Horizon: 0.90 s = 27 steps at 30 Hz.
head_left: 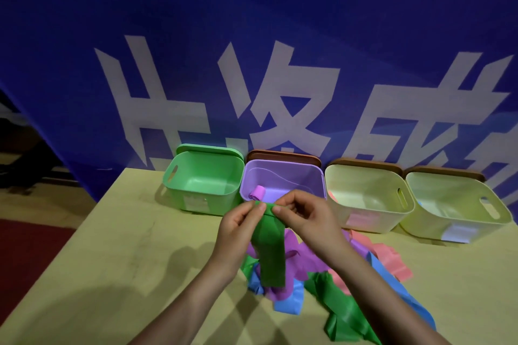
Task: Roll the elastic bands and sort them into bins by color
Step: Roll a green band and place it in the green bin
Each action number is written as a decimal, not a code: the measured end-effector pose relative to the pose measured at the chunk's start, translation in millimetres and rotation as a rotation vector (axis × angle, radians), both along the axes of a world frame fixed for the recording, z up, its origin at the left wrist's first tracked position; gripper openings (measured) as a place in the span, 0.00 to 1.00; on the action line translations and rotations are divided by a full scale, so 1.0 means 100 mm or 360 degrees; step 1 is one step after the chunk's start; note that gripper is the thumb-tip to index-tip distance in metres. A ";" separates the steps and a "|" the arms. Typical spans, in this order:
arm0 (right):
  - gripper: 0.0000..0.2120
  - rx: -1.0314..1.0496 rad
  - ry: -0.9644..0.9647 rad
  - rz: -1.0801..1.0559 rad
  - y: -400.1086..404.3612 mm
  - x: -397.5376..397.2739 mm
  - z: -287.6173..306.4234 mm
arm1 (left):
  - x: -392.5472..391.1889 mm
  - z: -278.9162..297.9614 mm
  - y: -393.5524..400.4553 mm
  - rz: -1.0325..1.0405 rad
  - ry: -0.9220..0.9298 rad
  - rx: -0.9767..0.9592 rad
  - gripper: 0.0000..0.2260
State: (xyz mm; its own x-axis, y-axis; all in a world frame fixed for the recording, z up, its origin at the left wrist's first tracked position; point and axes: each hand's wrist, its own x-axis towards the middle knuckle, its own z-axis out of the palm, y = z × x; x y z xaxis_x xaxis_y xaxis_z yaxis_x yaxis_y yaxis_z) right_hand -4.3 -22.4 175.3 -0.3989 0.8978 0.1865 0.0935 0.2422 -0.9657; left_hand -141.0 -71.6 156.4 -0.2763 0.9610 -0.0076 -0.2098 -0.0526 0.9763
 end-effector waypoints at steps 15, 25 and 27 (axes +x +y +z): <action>0.04 0.1224 -0.0408 0.0074 -0.13 -0.55 -0.04 | -0.57 0.09 -0.34 0.0056 -0.0247 -0.0225 0.10; 0.06 0.0075 -0.0062 0.0050 -0.25 -0.60 -0.04 | -0.60 0.08 -0.35 -0.0024 0.0204 -0.0069 0.12; 0.10 0.0021 -0.0021 -0.0027 -0.26 -0.59 -0.05 | -0.56 0.05 -0.33 -0.0033 0.0309 -0.0032 0.10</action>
